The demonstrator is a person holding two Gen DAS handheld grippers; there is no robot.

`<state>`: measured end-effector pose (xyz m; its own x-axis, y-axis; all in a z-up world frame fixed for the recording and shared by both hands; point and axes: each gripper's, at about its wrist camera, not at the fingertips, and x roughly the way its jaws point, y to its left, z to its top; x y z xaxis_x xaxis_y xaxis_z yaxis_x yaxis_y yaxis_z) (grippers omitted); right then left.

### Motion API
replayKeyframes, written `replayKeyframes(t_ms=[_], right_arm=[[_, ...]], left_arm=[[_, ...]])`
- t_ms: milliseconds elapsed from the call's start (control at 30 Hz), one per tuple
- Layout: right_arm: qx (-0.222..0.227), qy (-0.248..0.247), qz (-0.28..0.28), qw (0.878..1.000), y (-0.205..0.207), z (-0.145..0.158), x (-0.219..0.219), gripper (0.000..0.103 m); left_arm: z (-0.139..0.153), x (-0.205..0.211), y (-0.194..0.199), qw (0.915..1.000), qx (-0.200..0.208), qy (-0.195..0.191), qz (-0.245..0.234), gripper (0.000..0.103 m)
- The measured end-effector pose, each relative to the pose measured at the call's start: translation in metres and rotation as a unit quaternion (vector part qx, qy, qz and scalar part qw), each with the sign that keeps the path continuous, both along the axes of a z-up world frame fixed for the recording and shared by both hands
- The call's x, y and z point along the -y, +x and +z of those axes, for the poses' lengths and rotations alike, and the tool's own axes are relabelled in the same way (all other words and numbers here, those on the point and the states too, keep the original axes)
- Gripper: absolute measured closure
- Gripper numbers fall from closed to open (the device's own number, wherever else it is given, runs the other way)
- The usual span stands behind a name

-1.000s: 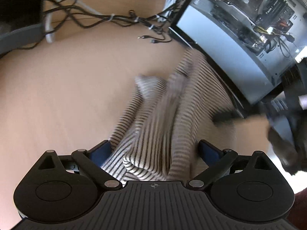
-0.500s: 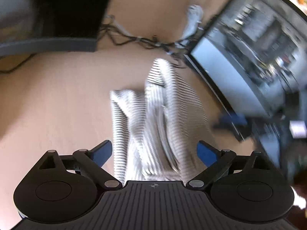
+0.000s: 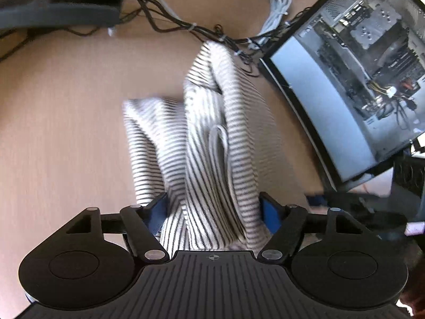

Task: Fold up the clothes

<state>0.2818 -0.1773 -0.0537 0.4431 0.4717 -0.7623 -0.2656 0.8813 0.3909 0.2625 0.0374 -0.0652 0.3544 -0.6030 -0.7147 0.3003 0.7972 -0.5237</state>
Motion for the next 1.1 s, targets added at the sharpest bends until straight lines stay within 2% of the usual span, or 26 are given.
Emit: replayKeyframes(t_ms=[133, 267, 300, 367, 467, 567, 700, 767, 867, 933, 1000, 1100], right_arm=[[0.059, -0.067, 0.009, 0.996, 0.005, 0.018, 0.001, 0.032], [0.098, -0.092, -0.003, 0.991, 0.003, 0.035, 0.005, 0.030], [0.108, -0.098, -0.006, 0.989, 0.002, 0.039, 0.006, 0.026], [0.127, -0.110, -0.012, 0.986, 0.001, 0.047, 0.008, 0.020], [0.152, -0.119, -0.022, 0.981, -0.002, 0.057, 0.010, 0.019], [0.167, -0.103, -0.025, 0.980, -0.014, 0.053, -0.002, 0.019], [0.151, -0.147, -0.005, 0.978, -0.027, 0.020, -0.030, 0.022], [0.166, -0.181, -0.004, 0.969, -0.033, 0.018, -0.038, 0.022], [0.199, -0.196, 0.008, 0.960, -0.046, 0.038, -0.048, 0.022], [0.232, -0.215, 0.034, 0.948, -0.058, 0.043, -0.064, 0.022], [0.238, -0.231, 0.045, 0.942, -0.063, 0.035, -0.080, 0.021], [0.223, -0.250, 0.043, 0.941, -0.058, 0.010, -0.095, 0.021]], left_arm=[[-0.005, 0.018, -0.010, 0.9997, -0.006, -0.022, 0.000, 0.027], [-0.011, 0.032, -0.018, 0.9988, -0.012, -0.048, -0.007, 0.026], [-0.011, 0.033, -0.021, 0.9987, -0.012, -0.050, -0.007, 0.025], [-0.009, 0.026, -0.027, 0.9986, -0.011, -0.053, 0.001, 0.024], [-0.004, 0.008, -0.037, 0.9984, 0.000, -0.051, 0.024, 0.021], [0.001, -0.017, -0.046, 0.9960, 0.033, -0.024, 0.080, 0.021], [0.006, -0.035, -0.046, 0.9869, 0.064, 0.023, 0.146, 0.027], [0.006, -0.037, -0.044, 0.9825, 0.071, 0.054, 0.164, 0.029], [0.006, -0.033, -0.045, 0.9786, 0.084, 0.089, 0.165, 0.030], [0.006, -0.029, -0.046, 0.9763, 0.091, 0.109, 0.163, 0.030], [0.006, -0.023, -0.047, 0.9736, 0.100, 0.128, 0.160, 0.030], [0.008, -0.015, -0.051, 0.9694, 0.114, 0.155, 0.153, 0.030]])
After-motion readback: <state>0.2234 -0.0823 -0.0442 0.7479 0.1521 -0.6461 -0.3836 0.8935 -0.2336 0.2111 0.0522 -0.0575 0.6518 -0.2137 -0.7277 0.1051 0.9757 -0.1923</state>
